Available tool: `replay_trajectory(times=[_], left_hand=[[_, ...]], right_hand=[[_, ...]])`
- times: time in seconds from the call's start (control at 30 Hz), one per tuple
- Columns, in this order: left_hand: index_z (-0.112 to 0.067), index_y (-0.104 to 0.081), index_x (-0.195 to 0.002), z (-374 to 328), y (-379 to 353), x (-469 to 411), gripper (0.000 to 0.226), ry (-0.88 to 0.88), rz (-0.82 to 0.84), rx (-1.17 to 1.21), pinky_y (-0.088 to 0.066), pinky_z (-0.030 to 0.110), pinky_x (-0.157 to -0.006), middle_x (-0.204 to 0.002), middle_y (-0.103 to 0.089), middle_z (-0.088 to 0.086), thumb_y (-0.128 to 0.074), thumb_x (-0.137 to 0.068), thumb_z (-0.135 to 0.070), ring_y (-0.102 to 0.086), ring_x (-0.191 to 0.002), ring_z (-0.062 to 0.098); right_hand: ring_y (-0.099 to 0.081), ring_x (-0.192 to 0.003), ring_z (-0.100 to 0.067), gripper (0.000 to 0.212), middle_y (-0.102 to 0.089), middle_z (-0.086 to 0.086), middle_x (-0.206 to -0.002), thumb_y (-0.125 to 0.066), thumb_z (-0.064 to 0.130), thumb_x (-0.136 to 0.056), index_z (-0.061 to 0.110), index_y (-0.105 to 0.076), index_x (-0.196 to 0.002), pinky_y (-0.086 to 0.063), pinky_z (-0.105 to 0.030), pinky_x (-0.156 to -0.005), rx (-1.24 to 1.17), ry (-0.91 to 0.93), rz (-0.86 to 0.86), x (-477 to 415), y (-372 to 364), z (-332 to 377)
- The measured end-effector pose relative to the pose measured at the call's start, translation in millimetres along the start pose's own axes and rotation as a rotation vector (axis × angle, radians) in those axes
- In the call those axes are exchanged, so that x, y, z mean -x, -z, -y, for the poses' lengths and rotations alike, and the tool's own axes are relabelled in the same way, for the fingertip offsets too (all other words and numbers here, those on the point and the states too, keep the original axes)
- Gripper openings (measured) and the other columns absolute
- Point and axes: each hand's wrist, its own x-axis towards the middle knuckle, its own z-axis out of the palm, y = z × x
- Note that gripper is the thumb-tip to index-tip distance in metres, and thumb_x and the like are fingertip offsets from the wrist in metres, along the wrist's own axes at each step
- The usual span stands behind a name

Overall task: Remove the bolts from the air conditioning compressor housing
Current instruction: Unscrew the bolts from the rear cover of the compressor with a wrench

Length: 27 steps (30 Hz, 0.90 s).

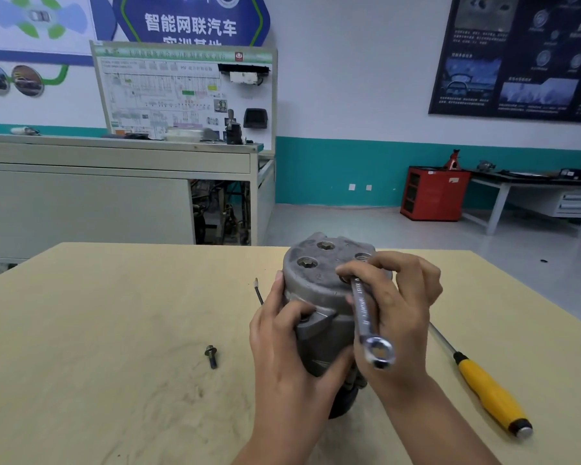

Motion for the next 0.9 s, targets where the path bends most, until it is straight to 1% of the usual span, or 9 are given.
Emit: replay_trajectory(times=[0.1,0.2,0.27,0.4,0.47,0.57,0.67,0.77,0.9], left_hand=[[-0.046,-0.039,-0.113,0.9,-0.2,1.5,0.057,-0.006,-0.013,-0.021,-0.044,0.038,-0.094,-0.149,-0.035,-0.004,-0.070,-0.066,-0.043,-0.037,-0.131,0.011],[-0.045,-0.039,-0.112,2.3,-0.6,1.3,0.056,0.004,-0.014,-0.023,-0.041,0.029,-0.094,-0.150,-0.035,-0.004,-0.070,-0.066,-0.046,-0.038,-0.128,0.010],[-0.043,-0.038,-0.113,3.1,-0.3,1.0,0.057,-0.002,-0.011,-0.030,-0.039,0.027,-0.095,-0.149,-0.036,-0.002,-0.070,-0.066,-0.045,-0.038,-0.127,0.009],[-0.041,-0.038,-0.113,3.1,0.6,0.7,0.060,-0.008,-0.006,-0.035,-0.029,0.012,-0.099,-0.151,-0.029,-0.012,-0.070,-0.063,-0.044,-0.034,-0.126,-0.001],[-0.041,-0.038,-0.113,2.7,1.3,0.9,0.060,-0.009,-0.001,-0.028,-0.026,0.008,-0.099,-0.151,-0.028,-0.014,-0.070,-0.063,-0.043,-0.033,-0.127,-0.004],[-0.042,-0.038,-0.112,1.0,1.6,0.8,0.059,-0.005,0.000,-0.015,-0.025,0.007,-0.098,-0.151,-0.027,-0.015,-0.070,-0.063,-0.041,-0.033,-0.128,-0.003],[-0.045,-0.037,-0.111,-1.8,0.9,1.3,0.058,-0.001,-0.003,0.001,-0.026,0.007,-0.097,-0.152,-0.027,-0.016,-0.070,-0.064,-0.041,-0.034,-0.127,-0.002],[-0.050,-0.036,-0.110,-2.9,0.5,2.4,0.058,0.005,0.005,0.009,-0.027,0.007,-0.097,-0.152,-0.027,-0.017,-0.070,-0.064,-0.041,-0.034,-0.128,0.002],[-0.049,-0.035,-0.111,-2.4,1.1,2.9,0.058,0.018,0.019,0.007,-0.028,0.008,-0.096,-0.153,-0.025,-0.017,-0.069,-0.064,-0.042,-0.035,-0.128,0.005]], right_hand=[[-0.041,-0.102,-0.018,0.029,-0.050,0.004,-0.101,-0.044,0.033,-0.097,0.017,-0.067,-0.099,-0.036,-0.034,-0.084,-0.103,-0.081,-0.063,6.6,-4.4,1.9],[-0.047,-0.100,-0.021,0.039,-0.052,0.005,-0.102,-0.030,0.043,-0.100,0.020,-0.061,-0.101,-0.034,-0.021,-0.089,-0.157,-0.151,-0.111,9.0,-7.9,5.2],[-0.050,-0.101,-0.019,0.038,-0.054,0.007,-0.101,-0.027,0.043,-0.101,0.022,-0.059,-0.102,-0.036,-0.021,-0.091,-0.209,-0.206,-0.148,11.1,-10.0,6.6],[-0.059,-0.086,0.002,0.025,-0.064,0.016,-0.085,-0.035,0.041,-0.098,0.033,-0.057,-0.087,-0.041,-0.008,-0.075,-0.414,-0.623,-0.315,4.2,-10.5,9.4],[-0.059,-0.076,0.006,0.023,-0.065,0.018,-0.075,-0.042,0.035,-0.096,0.030,-0.058,-0.081,-0.043,-0.009,-0.068,-0.442,-0.812,-0.321,-3.5,-9.6,4.8],[-0.055,-0.069,-0.005,0.024,-0.061,0.013,-0.067,-0.052,0.025,-0.096,0.015,-0.062,-0.077,-0.044,-0.022,-0.067,-0.499,-1.016,-0.198,-25.2,-4.9,-3.7],[-0.054,-0.056,-0.002,0.022,-0.066,0.004,-0.056,-0.060,0.014,-0.089,0.009,-0.065,-0.069,-0.043,-0.017,-0.054,-0.526,-1.110,0.043,-53.1,0.2,-8.9],[-0.063,-0.070,-0.018,0.012,-0.070,-0.005,-0.066,-0.069,0.016,-0.082,0.009,-0.070,-0.073,-0.048,-0.031,-0.067,-0.449,-1.068,0.352,-68.4,-2.5,-10.1],[-0.060,-0.093,-0.031,0.025,-0.068,-0.013,-0.087,-0.075,0.033,-0.075,0.009,-0.072,-0.079,-0.048,-0.043,-0.085,-0.164,-0.827,0.624,-77.5,-10.7,-3.5]])
